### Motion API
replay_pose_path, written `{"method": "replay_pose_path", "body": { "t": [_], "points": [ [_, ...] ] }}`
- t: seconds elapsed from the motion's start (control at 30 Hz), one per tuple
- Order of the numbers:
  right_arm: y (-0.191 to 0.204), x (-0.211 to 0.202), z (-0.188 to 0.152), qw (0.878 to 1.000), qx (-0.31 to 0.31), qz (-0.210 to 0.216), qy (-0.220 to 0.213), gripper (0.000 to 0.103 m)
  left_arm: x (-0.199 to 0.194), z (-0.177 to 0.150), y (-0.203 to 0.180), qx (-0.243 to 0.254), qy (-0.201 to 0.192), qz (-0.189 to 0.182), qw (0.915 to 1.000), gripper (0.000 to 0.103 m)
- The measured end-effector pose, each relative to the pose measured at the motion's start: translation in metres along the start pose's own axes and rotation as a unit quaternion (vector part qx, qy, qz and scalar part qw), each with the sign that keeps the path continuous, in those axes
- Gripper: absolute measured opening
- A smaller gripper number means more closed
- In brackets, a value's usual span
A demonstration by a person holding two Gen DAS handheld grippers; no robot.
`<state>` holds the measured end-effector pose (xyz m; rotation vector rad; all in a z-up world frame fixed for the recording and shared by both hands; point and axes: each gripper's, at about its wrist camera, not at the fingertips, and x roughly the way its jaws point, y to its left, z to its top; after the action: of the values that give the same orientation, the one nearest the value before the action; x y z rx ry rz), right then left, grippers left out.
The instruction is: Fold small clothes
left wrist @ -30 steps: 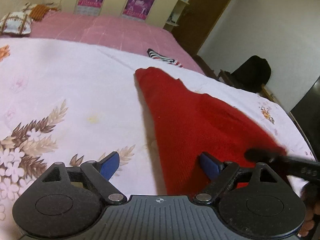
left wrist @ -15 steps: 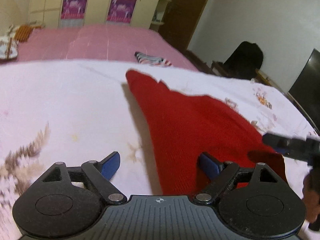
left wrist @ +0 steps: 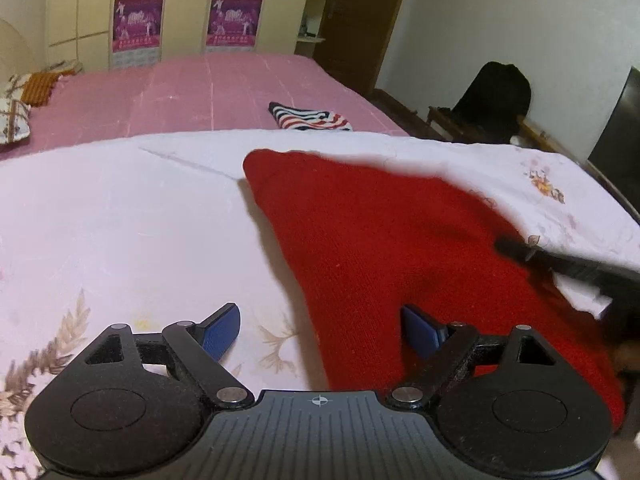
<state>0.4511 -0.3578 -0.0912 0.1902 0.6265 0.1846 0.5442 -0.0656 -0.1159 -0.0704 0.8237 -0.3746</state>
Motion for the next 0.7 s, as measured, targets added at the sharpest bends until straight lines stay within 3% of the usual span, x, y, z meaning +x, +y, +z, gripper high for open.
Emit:
{"method": "replay_pose_path", "body": {
  "t": [0.1,0.13,0.17,0.27,0.4,0.53,0.6,0.63,0.67,0.7],
  "points": [
    [-0.009,0.001,-0.001,1.000,0.031,0.002,0.007,0.018,-0.007,0.001,0.001,0.009,0.000,-0.002,1.0000,0.087],
    [-0.011,-0.003,0.002,0.999,0.040,0.006,0.010,0.025,-0.015,0.001,0.001,0.010,-0.005,-0.002,0.9999,0.087],
    [-0.011,-0.013,0.005,0.999,0.042,0.003,0.003,0.034,-0.027,-0.001,0.002,0.010,-0.018,-0.003,0.9998,0.087],
    [-0.009,-0.050,0.008,0.998,0.037,0.014,-0.038,0.045,-0.053,-0.011,0.007,-0.009,-0.041,-0.021,0.9989,0.087],
    [0.010,-0.078,-0.004,0.998,0.028,0.056,0.000,0.047,-0.065,-0.032,0.001,-0.017,-0.035,-0.030,0.9988,0.087],
    [0.016,-0.084,-0.021,0.997,0.051,0.035,0.038,0.052,-0.065,-0.043,0.000,-0.027,-0.022,-0.025,0.9991,0.087],
    [0.018,-0.081,-0.025,0.995,0.073,0.046,0.055,0.052,-0.060,-0.044,0.001,-0.028,-0.013,-0.024,0.9992,0.087],
    [0.020,-0.076,-0.026,0.993,0.077,0.047,0.070,0.041,-0.059,-0.044,0.002,-0.029,-0.007,-0.026,0.9992,0.087],
    [0.022,-0.069,-0.028,0.993,0.072,0.054,0.082,0.018,-0.058,-0.043,0.002,-0.030,-0.004,-0.022,0.9993,0.087],
    [0.025,-0.067,-0.028,0.993,0.060,0.057,0.084,0.018,-0.062,-0.042,-0.001,-0.026,-0.004,-0.018,0.9995,0.087]
  ]
}}
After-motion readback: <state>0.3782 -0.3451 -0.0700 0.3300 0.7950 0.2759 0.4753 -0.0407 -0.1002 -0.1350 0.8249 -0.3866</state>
